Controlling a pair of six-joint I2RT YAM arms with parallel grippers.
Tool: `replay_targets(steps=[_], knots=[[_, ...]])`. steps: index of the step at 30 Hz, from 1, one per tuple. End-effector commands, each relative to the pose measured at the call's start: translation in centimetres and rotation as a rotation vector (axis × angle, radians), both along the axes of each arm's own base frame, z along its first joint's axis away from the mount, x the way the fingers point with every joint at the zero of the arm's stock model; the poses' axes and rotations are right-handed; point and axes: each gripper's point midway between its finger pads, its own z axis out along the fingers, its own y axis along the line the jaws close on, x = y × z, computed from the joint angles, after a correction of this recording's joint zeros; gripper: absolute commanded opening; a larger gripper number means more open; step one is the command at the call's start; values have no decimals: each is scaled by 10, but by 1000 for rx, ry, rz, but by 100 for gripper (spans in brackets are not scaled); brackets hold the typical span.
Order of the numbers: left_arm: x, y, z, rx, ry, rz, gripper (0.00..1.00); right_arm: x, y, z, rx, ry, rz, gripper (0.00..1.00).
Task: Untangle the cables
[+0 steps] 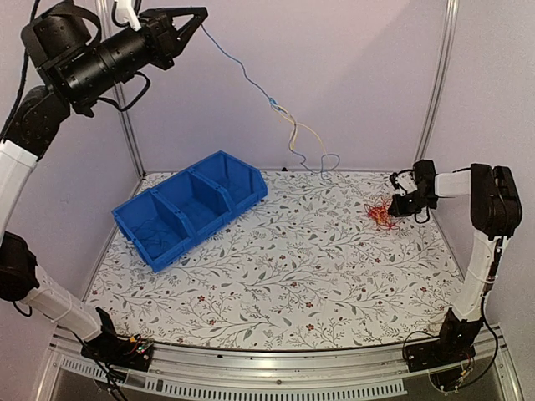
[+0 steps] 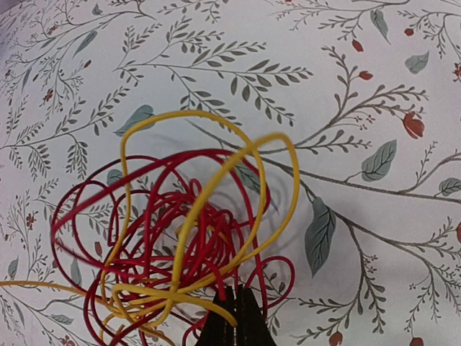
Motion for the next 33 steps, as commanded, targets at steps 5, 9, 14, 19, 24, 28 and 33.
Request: replay_targets(steps=[5, 9, 14, 19, 24, 28, 33], knots=[[-31, 98, 29, -93, -42, 218, 0, -16, -28, -31, -30, 100, -60, 0], [-21, 65, -4, -36, 30, 139, 0, -15, -28, -27, -33, 93, -58, 0], [-12, 14, -53, 34, 125, -4, 0, -20, -17, -2, 1, 49, 12, 0], [-4, -18, -97, 58, 194, -80, 0, -34, 1, 54, 40, -61, 101, 16], [8, -33, -138, 83, 228, -79, 0, -64, 45, 110, 34, -211, 311, 50], [17, -46, -183, 128, 282, -79, 0, -107, 108, 140, 26, -330, 557, 69], [21, -50, -228, 172, 339, -76, 0, -144, 177, 125, -31, -329, 813, 73]])
